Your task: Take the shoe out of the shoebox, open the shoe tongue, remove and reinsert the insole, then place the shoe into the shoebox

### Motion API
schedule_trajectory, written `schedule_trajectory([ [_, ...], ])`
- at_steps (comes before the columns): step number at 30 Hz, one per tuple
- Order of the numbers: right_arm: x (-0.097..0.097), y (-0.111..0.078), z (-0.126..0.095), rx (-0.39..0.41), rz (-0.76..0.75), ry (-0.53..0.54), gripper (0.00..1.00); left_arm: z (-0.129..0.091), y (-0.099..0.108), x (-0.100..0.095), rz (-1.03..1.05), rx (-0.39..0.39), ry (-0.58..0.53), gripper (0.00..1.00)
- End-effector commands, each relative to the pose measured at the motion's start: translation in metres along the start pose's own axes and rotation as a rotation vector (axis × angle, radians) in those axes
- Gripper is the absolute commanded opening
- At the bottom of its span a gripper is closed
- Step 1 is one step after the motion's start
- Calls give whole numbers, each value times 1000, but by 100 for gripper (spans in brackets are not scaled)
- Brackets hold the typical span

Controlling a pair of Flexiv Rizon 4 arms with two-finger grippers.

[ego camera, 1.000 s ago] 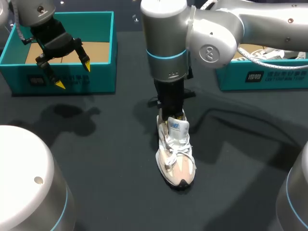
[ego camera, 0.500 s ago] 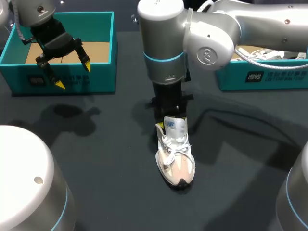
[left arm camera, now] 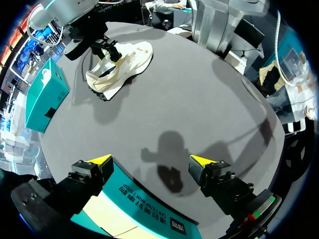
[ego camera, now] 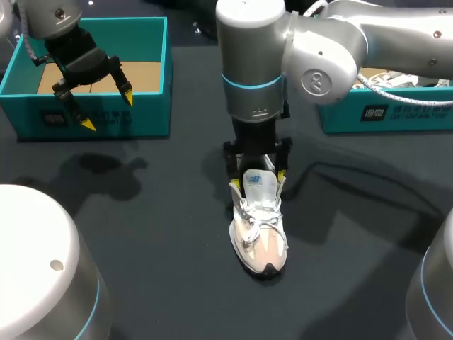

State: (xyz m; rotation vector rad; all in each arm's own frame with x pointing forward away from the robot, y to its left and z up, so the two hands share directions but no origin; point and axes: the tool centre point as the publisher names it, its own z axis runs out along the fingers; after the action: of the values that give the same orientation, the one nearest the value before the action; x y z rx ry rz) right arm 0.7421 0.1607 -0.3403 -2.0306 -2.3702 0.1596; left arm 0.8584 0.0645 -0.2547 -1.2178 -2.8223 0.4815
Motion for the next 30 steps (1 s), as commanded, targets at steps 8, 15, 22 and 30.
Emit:
schedule_trajectory([
  [8, -4, -13, -13, -6, -14, 1, 75, 0, 0, 1, 0, -3, 0, 100],
  [15, 2, -19, -21, 2, -9, -9, 96, 0, 0, 1, 0, -3, 0, 100],
  [22, 2, -26, -18, 27, 18, -5, 100, 0, 0, 1, 0, -3, 0, 100],
  [30, 5, -52, -22, 36, 57, 14, 100, 0, 0, 1, 0, -3, 0, 100],
])
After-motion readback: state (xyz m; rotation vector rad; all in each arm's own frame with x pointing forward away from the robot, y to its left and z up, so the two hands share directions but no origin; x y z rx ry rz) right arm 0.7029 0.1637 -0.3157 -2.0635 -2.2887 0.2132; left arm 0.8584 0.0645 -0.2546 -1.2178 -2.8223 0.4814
